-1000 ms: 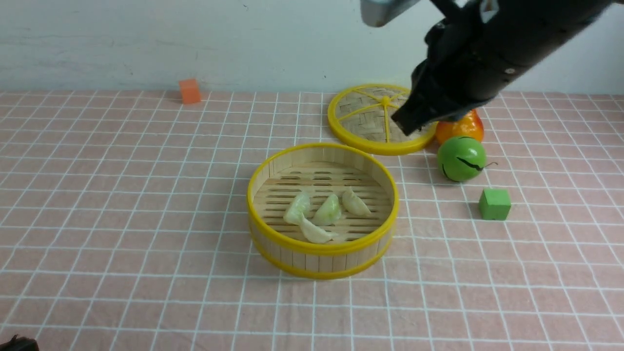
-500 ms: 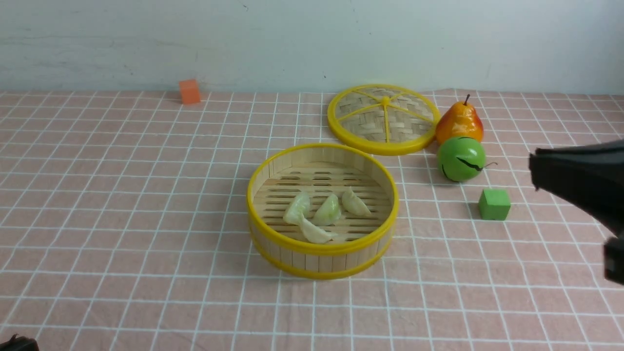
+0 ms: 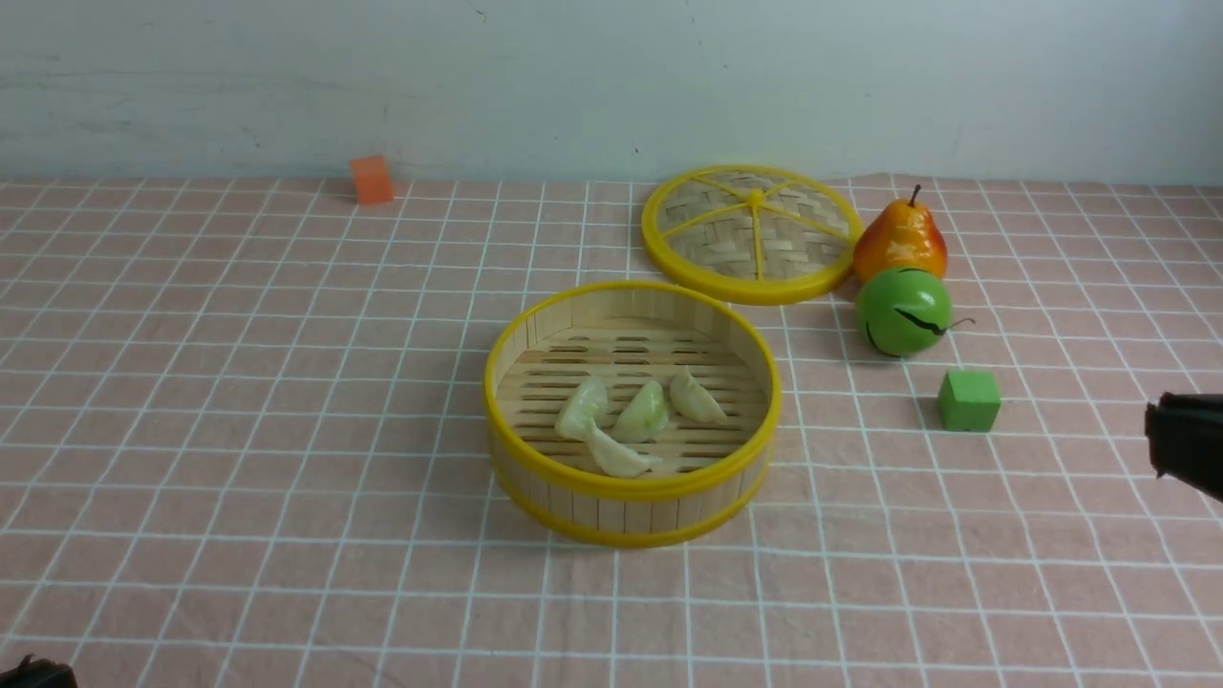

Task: Put the dumplings into the steamer on the table with the pink tablecloth.

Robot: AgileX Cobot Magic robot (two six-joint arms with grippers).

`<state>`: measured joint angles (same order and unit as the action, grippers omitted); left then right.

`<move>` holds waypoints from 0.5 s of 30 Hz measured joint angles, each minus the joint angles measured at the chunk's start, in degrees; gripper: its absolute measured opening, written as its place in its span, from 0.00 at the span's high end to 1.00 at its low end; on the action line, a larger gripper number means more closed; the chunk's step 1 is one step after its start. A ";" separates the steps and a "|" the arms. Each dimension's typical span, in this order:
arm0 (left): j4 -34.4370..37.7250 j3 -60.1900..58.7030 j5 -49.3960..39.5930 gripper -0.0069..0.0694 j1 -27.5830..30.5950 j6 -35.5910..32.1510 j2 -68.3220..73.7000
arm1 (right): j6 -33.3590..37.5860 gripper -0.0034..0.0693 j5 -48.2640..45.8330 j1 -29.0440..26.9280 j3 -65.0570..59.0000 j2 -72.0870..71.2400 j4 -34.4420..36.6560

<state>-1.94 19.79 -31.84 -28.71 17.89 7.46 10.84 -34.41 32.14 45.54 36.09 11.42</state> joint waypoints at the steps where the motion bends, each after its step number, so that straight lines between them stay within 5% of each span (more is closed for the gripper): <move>1: 0.00 0.00 0.00 0.87 0.00 0.00 0.00 | 0.00 0.96 -0.10 0.00 0.00 0.00 0.00; 7: 0.00 0.00 0.00 0.87 0.00 0.00 0.00 | 0.00 0.98 4.88 0.00 -3.93 -0.51 -1.20; 11: 0.00 0.00 0.00 0.86 0.00 0.00 0.00 | 0.00 0.98 17.10 -2.22 -14.37 -4.53 -2.78; 15: 0.00 0.00 0.00 0.86 0.00 0.00 0.00 | -2.87 0.98 24.98 -11.89 -27.84 -13.47 -2.78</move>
<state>-1.94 19.79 -31.84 -28.71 17.89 7.46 7.97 -9.43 20.25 17.70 22.62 8.64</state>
